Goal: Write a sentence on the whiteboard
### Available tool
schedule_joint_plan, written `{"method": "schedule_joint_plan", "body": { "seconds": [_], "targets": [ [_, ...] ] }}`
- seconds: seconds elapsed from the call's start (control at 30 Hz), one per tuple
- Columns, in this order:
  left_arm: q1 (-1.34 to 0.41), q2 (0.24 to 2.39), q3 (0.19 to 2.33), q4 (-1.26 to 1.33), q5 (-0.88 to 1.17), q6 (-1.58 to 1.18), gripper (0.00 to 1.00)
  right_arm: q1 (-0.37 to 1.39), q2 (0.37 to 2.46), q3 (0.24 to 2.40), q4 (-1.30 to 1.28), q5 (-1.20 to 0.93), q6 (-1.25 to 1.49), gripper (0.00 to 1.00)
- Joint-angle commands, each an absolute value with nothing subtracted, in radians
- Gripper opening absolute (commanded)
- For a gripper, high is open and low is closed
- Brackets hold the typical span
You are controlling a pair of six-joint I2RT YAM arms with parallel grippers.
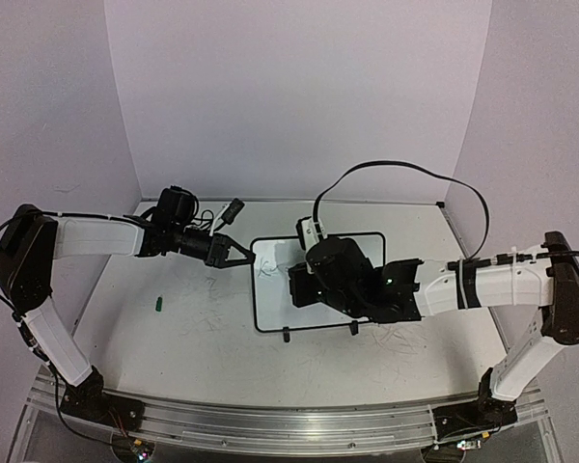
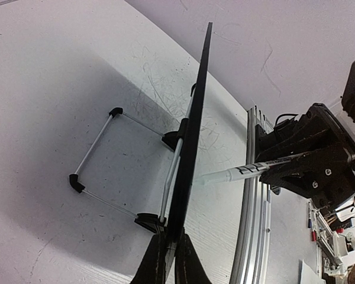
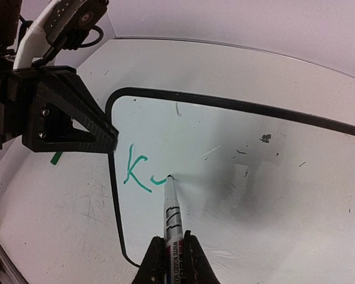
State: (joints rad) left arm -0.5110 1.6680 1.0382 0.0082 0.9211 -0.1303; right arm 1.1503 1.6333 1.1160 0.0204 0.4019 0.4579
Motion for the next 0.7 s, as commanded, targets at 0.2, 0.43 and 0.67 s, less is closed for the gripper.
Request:
{"method": "schedule_joint_plan", "body": {
  "seconds": [0.2, 0.43, 0.67],
  "targets": [
    [-0.509, 1.622, 1.042, 0.006, 0.964, -0.141, 0.00, 1.143, 1.638, 1.152, 0.036, 0.396, 0.424, 0.00],
    [-0.509, 1.622, 1.044, 0.006, 0.963, -0.140, 0.00, 1.143, 1.652, 1.151, 0.038, 0.366, 0.423, 0.00],
    [-0.509, 1.624, 1.043, 0.006, 0.964, -0.140, 0.00, 1.143, 1.665, 1.150, 0.038, 0.346, 0.426, 0.00]
  ]
}}
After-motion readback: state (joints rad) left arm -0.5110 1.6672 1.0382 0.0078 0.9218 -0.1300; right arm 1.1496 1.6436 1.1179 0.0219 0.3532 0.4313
